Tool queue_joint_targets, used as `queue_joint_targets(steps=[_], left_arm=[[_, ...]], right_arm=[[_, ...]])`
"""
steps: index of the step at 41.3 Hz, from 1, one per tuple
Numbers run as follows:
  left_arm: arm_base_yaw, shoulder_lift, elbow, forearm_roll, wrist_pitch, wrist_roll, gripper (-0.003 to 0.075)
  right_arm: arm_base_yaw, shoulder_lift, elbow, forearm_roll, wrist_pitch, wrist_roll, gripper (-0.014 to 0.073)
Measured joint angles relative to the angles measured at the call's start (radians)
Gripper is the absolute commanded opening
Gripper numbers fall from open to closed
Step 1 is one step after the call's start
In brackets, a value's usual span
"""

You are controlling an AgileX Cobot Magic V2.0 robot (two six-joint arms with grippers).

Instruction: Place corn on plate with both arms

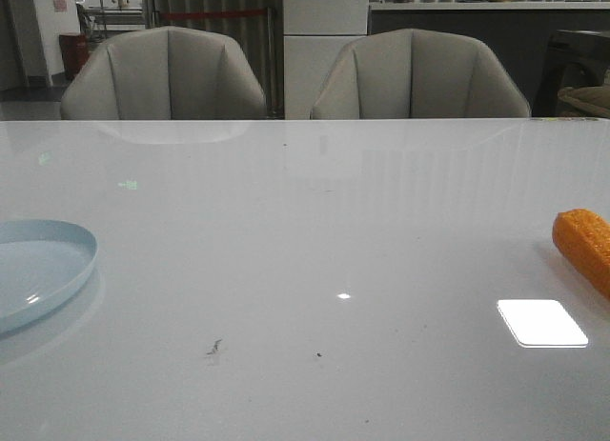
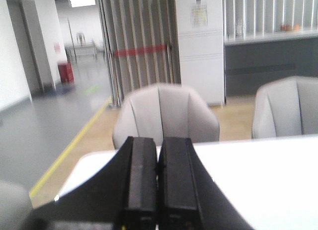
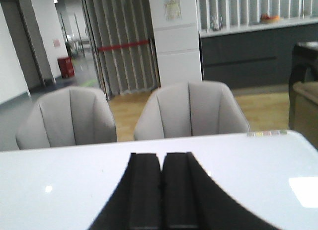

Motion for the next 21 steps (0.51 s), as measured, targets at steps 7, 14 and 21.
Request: queue_joint_targets(steps=[7,14,21], left_arm=[[0.000,0.124,0.000,0.000,0.008,0.000,0.0097],[0.000,0.223,0.000,-0.002,0.011,0.000,0.0098],[0.000,0.259,0.000,-0.043,0.019,0.000,0.0143]], right_arm=[[0.000,0.207,-0.024,0.000,-0.002,0.000,0.0069],[0.000,0.326,-0.026,0.000,-0.007,0.000,0.0073],[0.000,0.346,-0.026,-0.005,-0.004,0.000,0.0209]])
